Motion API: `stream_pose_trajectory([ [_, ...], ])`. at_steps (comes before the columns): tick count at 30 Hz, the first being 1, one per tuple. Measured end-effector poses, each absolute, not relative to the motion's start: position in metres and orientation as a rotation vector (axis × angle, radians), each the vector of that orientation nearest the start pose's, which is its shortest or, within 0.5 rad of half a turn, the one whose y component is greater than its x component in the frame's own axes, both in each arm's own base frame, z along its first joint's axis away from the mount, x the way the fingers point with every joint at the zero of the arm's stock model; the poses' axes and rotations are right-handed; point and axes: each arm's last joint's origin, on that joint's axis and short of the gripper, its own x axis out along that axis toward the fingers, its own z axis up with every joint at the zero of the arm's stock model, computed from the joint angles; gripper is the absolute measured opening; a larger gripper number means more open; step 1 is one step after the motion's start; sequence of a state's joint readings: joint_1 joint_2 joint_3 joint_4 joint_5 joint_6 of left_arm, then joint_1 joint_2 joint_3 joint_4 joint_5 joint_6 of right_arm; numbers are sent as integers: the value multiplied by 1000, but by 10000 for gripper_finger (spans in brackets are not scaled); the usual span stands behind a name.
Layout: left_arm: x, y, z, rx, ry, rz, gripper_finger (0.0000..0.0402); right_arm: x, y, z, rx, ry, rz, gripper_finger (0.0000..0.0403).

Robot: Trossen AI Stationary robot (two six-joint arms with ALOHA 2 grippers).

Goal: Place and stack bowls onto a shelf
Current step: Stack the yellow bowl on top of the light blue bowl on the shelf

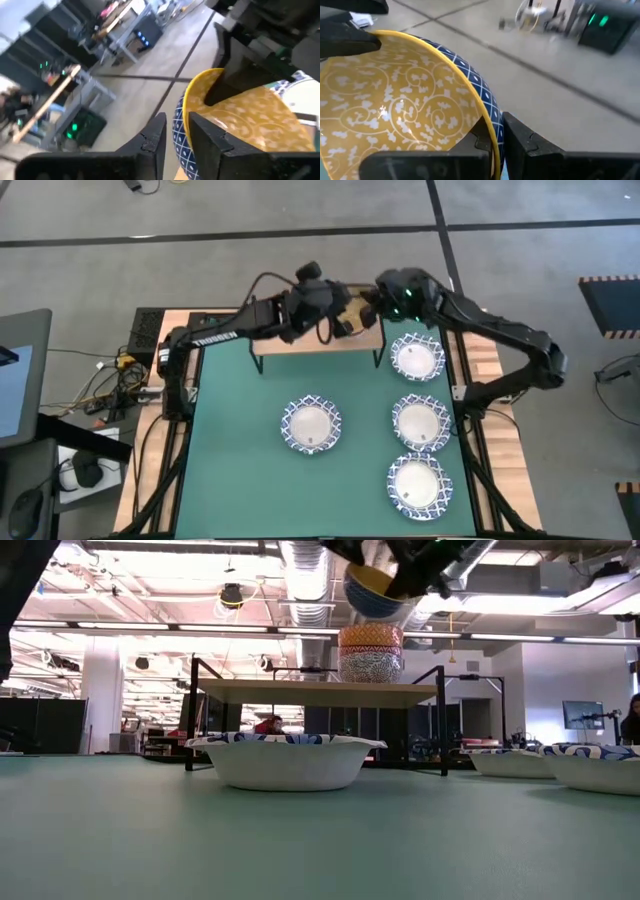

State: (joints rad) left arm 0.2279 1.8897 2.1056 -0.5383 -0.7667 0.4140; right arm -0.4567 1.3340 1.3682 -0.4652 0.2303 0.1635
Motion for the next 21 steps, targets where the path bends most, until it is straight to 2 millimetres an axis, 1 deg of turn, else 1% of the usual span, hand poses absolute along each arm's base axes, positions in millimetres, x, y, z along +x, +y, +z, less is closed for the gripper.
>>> stream_pose_trajectory([
  [3, 387, 126, 442, 380, 543, 935, 85, 265, -148, 398, 278, 437, -693, 44],
  [6, 376, 137, 443, 280, 570, 925, 96, 274, -161, 403, 337, 525, -689, 44],
  [11, 362, 155, 436, 82, 623, 820, 108, 287, -174, 402, 394, 696, -703, 44],
  [13, 358, 161, 432, 11, 650, 784, 110, 291, -178, 398, 405, 753, -705, 46],
  [16, 344, 170, 425, -50, 753, 786, 110, 291, -182, 390, 416, 836, -693, 47],
  [18, 341, 177, 424, -75, 754, 795, 110, 288, -188, 390, 431, 837, -695, 48],
  [21, 337, 174, 419, -103, 821, 752, 110, 283, -196, 388, 458, 850, -700, 48],
])
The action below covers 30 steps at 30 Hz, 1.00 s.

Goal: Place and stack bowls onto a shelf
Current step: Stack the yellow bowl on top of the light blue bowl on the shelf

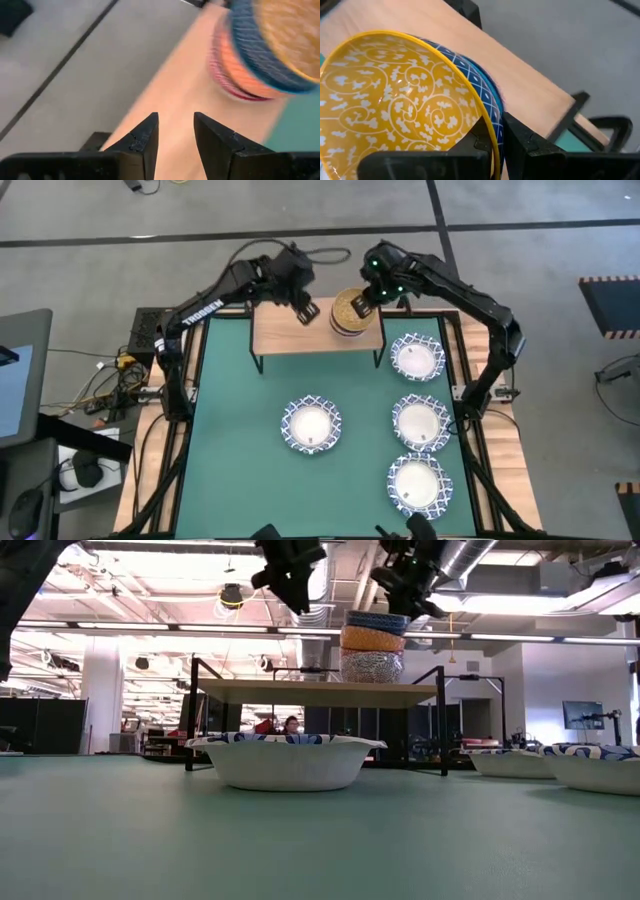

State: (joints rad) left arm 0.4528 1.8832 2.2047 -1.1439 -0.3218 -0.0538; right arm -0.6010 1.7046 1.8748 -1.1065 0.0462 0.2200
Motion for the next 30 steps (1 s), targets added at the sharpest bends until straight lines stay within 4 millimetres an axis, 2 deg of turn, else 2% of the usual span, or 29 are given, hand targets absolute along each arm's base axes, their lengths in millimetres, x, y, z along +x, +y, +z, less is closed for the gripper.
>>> stream_pose_trajectory([
  [10, 340, 174, 420, -79, 809, 717, 110, 275, -207, 387, 543, 829, -657, 50],
  [18, 339, 177, 422, -70, 792, 708, 110, 281, -207, 390, 513, 780, -631, 55],
  [22, 339, 178, 422, -72, 792, 708, 110, 282, -209, 393, 491, 751, -618, 77],
  [30, 341, 178, 424, -83, 765, 666, 110, 279, -207, 388, 530, 804, -586, 158],
])
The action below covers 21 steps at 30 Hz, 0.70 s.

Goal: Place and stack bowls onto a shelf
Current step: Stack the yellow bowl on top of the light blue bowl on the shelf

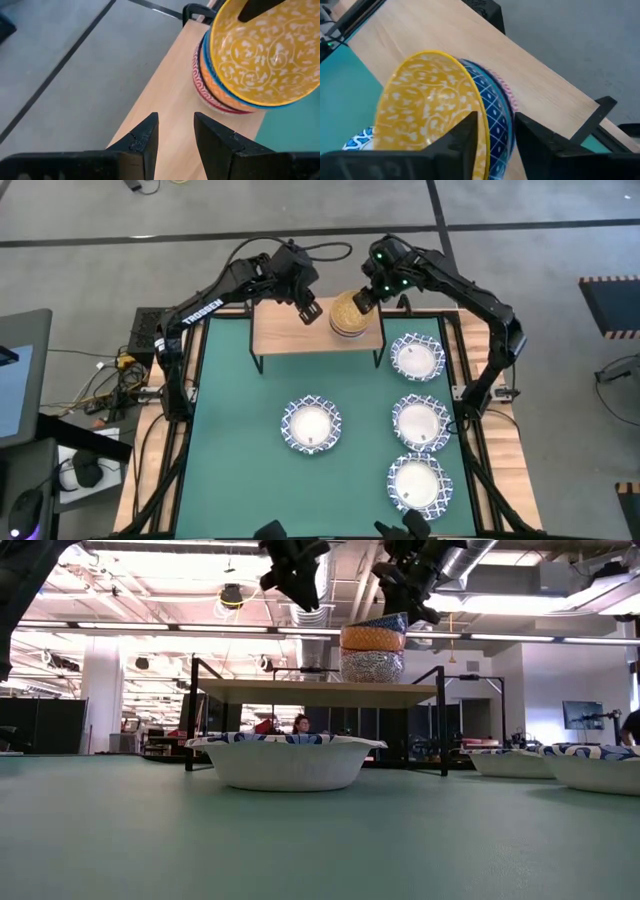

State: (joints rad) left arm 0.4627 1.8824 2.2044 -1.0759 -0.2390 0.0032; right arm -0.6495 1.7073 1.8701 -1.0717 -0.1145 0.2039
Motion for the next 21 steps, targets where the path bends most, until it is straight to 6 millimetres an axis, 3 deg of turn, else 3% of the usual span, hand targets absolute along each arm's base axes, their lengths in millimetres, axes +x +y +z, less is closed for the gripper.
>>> stream_pose_trajectory([
  [8, 342, 176, 424, -82, 757, 661, 110, 277, -205, 390, 534, 799, -591, 200],
  [15, 338, 174, 419, -100, 822, 647, 110, 256, -179, 422, 446, 718, -625, 189],
  [21, 341, 175, 422, -109, 776, 617, 110, 238, -174, 414, 456, 703, -664, 173],
])
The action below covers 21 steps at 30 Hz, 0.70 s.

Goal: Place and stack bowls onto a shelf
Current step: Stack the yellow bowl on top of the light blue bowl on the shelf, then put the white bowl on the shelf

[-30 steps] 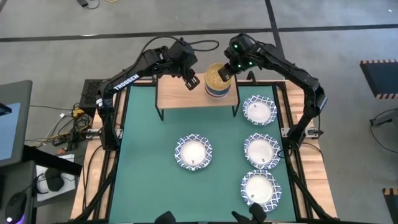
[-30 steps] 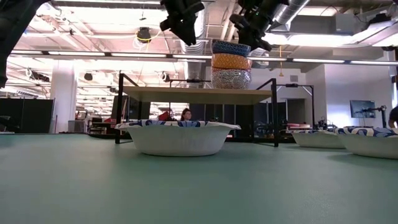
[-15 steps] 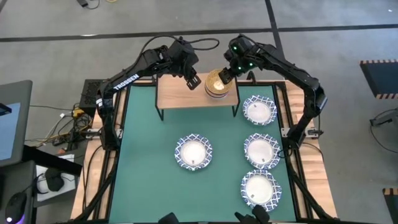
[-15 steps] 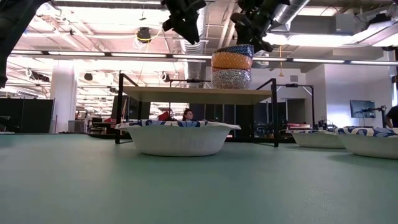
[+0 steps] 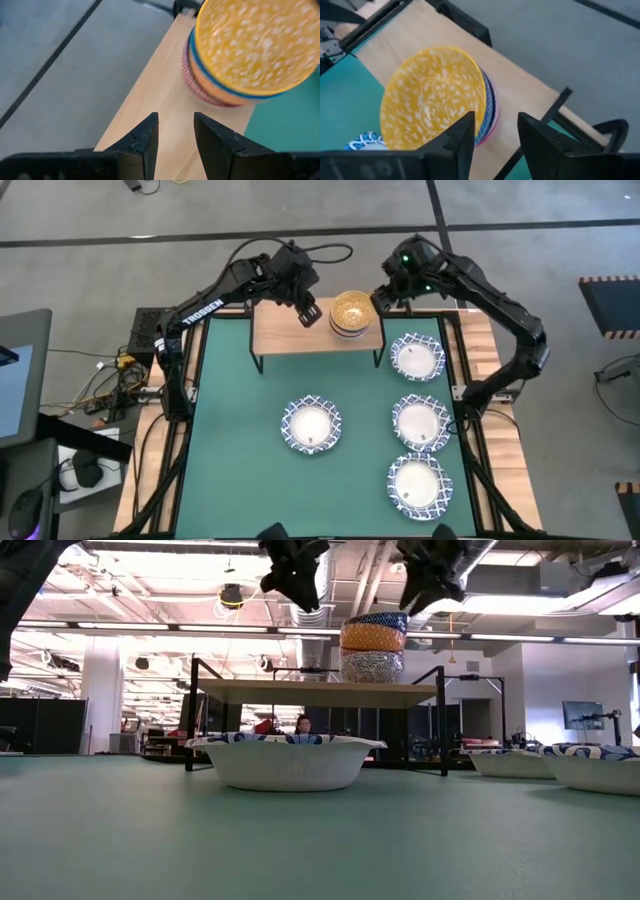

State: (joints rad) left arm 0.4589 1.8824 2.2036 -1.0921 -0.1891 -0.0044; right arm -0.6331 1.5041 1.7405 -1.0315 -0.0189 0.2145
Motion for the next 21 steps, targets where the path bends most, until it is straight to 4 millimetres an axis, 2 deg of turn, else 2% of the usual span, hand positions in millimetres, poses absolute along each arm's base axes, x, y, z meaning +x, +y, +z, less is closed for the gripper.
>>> stream_pose_trajectory([
  [5, 343, 175, 424, -109, 743, 610, 110, 238, -172, 390, 499, 700, -671, 160],
  [12, 343, 176, 425, -111, 738, 597, 110, 240, -173, 383, 498, 674, -666, 147],
  [16, 343, 177, 425, -98, 741, 592, 110, 234, -163, 395, 469, 620, -648, 144],
  [21, 346, 178, 428, -72, 698, 567, 110, 207, -139, 428, 421, 478, -643, 145],
])
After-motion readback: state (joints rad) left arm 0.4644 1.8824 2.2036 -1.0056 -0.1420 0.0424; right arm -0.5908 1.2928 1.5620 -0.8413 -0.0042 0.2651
